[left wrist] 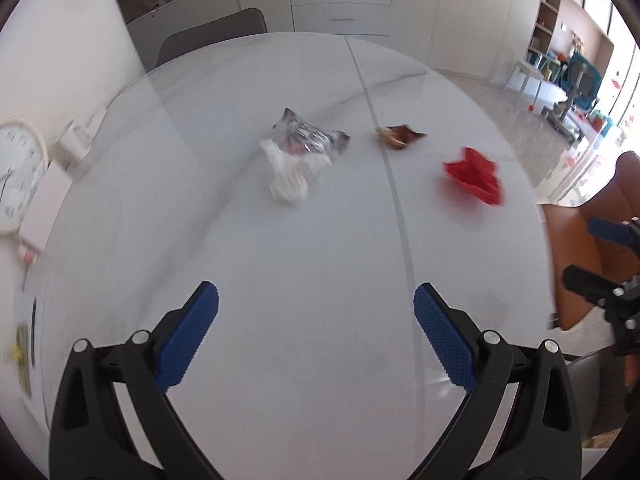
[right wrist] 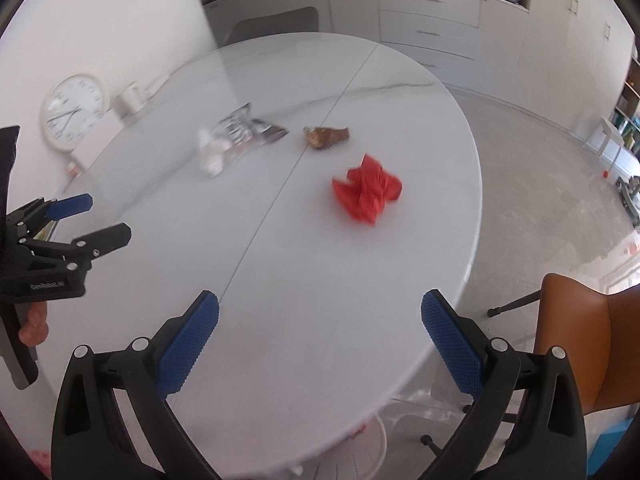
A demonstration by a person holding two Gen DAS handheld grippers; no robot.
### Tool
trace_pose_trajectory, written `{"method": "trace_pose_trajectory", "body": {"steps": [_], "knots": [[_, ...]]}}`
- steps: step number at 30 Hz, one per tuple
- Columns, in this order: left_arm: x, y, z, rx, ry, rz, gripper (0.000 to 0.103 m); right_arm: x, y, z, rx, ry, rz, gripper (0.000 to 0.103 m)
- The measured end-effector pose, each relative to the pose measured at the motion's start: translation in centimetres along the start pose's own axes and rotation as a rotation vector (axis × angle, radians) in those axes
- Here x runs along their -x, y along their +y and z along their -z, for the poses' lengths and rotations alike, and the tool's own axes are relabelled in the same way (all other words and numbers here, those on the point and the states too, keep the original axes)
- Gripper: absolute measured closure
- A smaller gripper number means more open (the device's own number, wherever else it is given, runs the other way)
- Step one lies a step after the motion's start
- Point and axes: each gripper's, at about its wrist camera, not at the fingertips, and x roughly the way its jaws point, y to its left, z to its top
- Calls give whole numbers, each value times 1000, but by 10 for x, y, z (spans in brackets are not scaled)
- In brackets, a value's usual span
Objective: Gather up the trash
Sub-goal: 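Grasp the white tissue with the left tool while the right tool grasps the red paper, then carry both items over the wastebasket and open both tools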
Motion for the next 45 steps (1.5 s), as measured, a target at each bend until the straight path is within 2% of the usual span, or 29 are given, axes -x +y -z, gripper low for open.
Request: {"method": "trace_pose_trajectory", "body": {"steps": [7, 12, 14, 17, 19, 20, 21, 23, 24, 25, 27, 28, 37, 41, 45], "knots": [[-81, 18, -48, 1, 10, 8, 9, -65, -12, -40, -43, 20, 52, 2], [-114, 24, -65, 24, -9, 2, 9, -99, -19, -54, -33, 40, 83, 2], [-125, 25, -69, 22, -8, 3, 18, -109, -20, -57, -32, 47, 77, 2], [-139, 27, -71, 17, 13, 20, 37, -115, -21, -60, -32, 40, 65, 2], [-144, 29, -72, 24, 25, 38, 54, -116, -21, -62, -28, 25, 47, 3], [-144, 30, -72, 31, 29, 51, 58, -115, -21, -63, -27, 18, 43, 6], [-144, 31, -72, 38, 32, 61, 63, -116, -22, -64, -25, 20, 27, 11], [-141, 33, -71, 50, 30, 71, 67, -118, -22, -65, -27, 35, 9, 29], [-139, 34, -70, 53, 25, 75, 70, -119, -22, -67, -27, 41, 9, 31], [-138, 34, -69, 54, 23, 75, 71, -121, -22, -67, -26, 50, 5, 39], [-135, 34, -67, 54, 25, 76, 73, -122, -22, -68, -30, 59, -3, 48], [-132, 35, -67, 58, 24, 78, 73, -122, -22, -68, -30, 59, -3, 58], [-99, 33, -54, 63, 9, 64, 73, -100, -18, -59, -56, 39, -16, 60], [-66, 24, -38, 57, 7, 71, 73, -69, -15, -47, -50, 16, -27, 60], [-24, 3, -16, 61, -4, 75, 73, -31, -8, -21, -26, 14, -34, 60]]}}
